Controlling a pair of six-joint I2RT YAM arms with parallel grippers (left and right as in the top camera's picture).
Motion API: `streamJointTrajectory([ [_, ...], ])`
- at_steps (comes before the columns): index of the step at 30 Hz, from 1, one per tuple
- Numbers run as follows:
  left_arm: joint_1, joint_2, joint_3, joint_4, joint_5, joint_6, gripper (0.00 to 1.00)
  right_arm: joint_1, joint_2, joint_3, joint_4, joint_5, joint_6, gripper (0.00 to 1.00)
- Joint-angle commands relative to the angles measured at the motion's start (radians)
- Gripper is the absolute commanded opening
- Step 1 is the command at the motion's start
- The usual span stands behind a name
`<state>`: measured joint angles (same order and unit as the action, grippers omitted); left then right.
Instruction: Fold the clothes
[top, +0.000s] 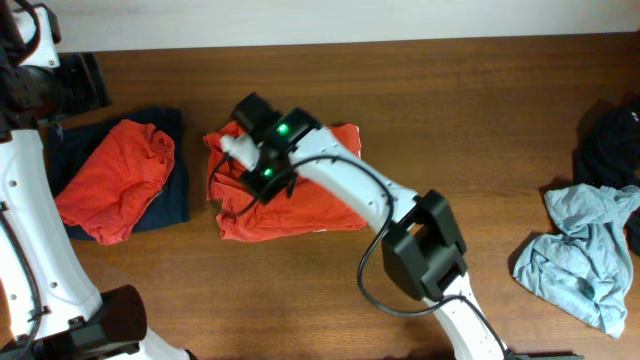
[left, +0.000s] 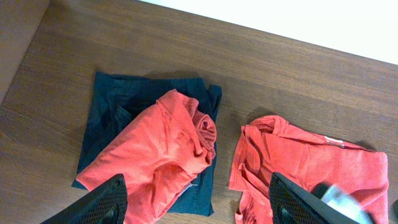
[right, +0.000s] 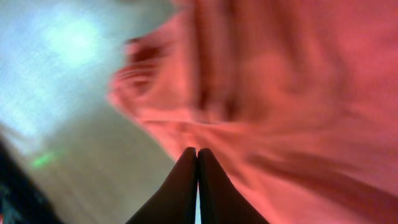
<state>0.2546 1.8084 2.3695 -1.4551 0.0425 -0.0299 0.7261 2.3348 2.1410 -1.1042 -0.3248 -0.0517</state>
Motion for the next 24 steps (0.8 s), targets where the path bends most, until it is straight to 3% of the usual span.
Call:
streamJointTrajectory([
  [1,0.003,0.009,0.003,0.003,0.007,0.001,0.73,-0.038,0.035,0.006,0.012,0.022,0.061,0.07],
  [9,0.003,0.009,0.003,0.003,0.007,0.001,0.73,-0.015,0.124,0.006,0.072,-0.151,0.087,0.04],
  [15,0.003,0.009,0.003,0.000,0.007,0.001,0.73,0.060,0.125,0.006,0.156,-0.177,0.089,0.04],
  [19,0.003,0.009,0.003,-0.002,0.007,0.001,0.73,0.115,0.125,0.006,0.193,-0.350,-0.028,0.04],
  [24,0.003,0.009,0.003,-0.001,0.007,0.001,0.73,0.115,0.106,0.010,0.151,-0.317,-0.071,0.04],
])
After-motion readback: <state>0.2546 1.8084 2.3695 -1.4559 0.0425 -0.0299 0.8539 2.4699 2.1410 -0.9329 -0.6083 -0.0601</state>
